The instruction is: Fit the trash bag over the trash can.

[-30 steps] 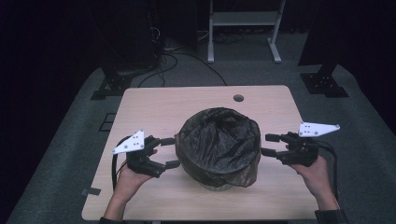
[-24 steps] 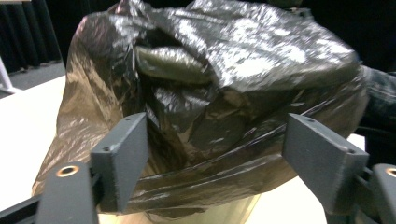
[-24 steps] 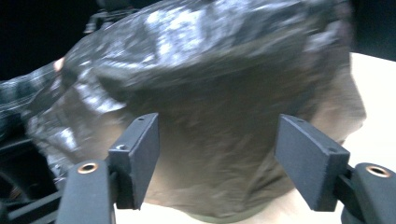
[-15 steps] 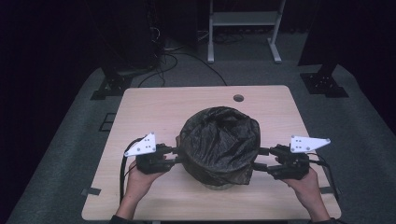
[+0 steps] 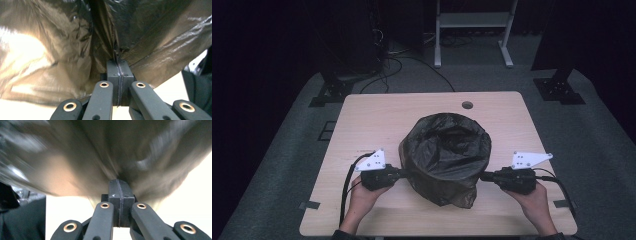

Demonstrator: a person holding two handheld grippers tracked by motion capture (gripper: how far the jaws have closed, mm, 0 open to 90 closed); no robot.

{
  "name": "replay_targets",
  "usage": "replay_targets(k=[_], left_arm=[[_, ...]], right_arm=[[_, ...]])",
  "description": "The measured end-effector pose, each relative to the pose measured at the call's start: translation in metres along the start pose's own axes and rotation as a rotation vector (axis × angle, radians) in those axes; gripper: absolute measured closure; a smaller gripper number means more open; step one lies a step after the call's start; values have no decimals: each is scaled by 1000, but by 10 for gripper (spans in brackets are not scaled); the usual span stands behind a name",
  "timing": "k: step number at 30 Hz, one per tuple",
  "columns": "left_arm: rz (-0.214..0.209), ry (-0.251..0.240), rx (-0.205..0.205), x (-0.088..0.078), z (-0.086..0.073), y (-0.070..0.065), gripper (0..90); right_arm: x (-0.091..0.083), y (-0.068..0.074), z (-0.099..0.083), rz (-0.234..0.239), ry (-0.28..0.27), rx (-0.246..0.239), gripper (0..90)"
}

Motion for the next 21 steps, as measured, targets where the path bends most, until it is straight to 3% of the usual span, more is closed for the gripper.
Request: replay_targets(k=[3, 7, 8, 9, 13, 14, 15, 19, 21], left_arm=[[5, 35, -9, 1, -9, 3, 896], [9, 17, -7, -2, -8, 4, 834], [10, 8, -2, -4, -6, 3, 835], [8, -11, -6, -6, -4, 3, 835], [0, -44, -6, -10, 1, 2, 835], [0, -44, -6, -10, 1, 2, 835], [-4, -62, -5, -11, 5, 1, 835], [-4, -68, 7, -12, 10, -1, 836], [-11, -83, 11, -12, 13, -2, 840]], right_arm=[[5, -7, -12, -18, 43, 15, 900], [0, -8, -12, -20, 24, 15, 896], [-4, -7, -8, -22, -4, 12, 783], [-14, -8, 1, -28, -63, 31, 610], [-33, -8, 16, -29, -169, 46, 365], [-33, -8, 16, -29, -169, 46, 365], [-36, -10, 21, -42, -191, 47, 303], [-34, -12, 29, -47, -203, 28, 300], [-29, -15, 34, -51, -202, 16, 395]])
Point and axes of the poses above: each handheld gripper's, and its own axes: x roughly forward along the jaws, z roughly out of its top, y roughly to its left, the point moved 8 cm from there along x, roughly forward along the jaws, and after that the axes turned 3 degrees about y, right-handed, at the moved point
